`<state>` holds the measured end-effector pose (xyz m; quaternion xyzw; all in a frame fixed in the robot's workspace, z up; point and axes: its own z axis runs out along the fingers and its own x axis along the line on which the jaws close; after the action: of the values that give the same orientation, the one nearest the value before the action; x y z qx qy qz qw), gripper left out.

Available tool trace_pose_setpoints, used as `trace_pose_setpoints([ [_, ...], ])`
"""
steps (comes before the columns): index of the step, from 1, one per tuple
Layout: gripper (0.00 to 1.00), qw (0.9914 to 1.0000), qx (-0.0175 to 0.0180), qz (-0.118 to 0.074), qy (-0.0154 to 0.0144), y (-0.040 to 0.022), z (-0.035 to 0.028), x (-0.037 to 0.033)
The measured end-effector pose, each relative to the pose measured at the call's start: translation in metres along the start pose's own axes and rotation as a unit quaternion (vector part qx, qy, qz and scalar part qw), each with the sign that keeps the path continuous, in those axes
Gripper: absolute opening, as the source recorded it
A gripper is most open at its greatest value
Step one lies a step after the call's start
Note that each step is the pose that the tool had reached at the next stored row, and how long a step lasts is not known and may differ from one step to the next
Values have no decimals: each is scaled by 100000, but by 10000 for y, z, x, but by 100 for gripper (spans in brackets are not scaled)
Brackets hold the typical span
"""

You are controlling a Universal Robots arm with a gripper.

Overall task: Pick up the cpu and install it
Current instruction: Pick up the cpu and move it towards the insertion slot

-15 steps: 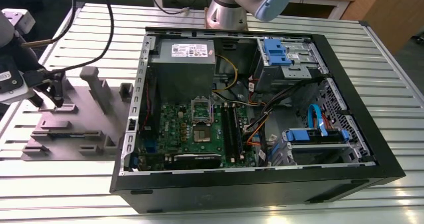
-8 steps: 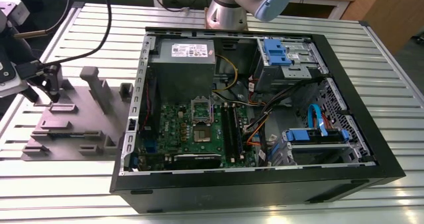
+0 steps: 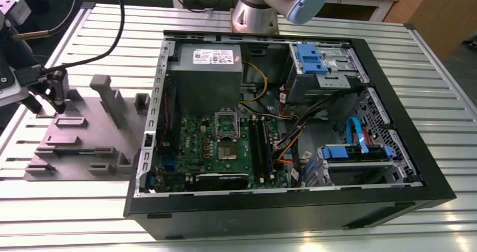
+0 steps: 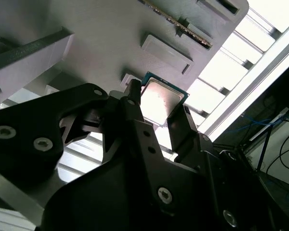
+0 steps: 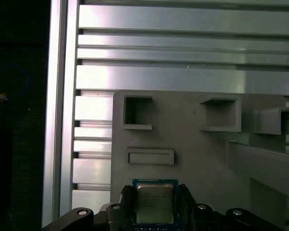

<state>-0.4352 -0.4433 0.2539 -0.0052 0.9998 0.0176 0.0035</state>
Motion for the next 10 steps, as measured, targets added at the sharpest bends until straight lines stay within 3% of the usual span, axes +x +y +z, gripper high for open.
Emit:
trace_pose_setpoints([
  [10, 47, 100000, 5, -1, 5, 1, -27, 0],
])
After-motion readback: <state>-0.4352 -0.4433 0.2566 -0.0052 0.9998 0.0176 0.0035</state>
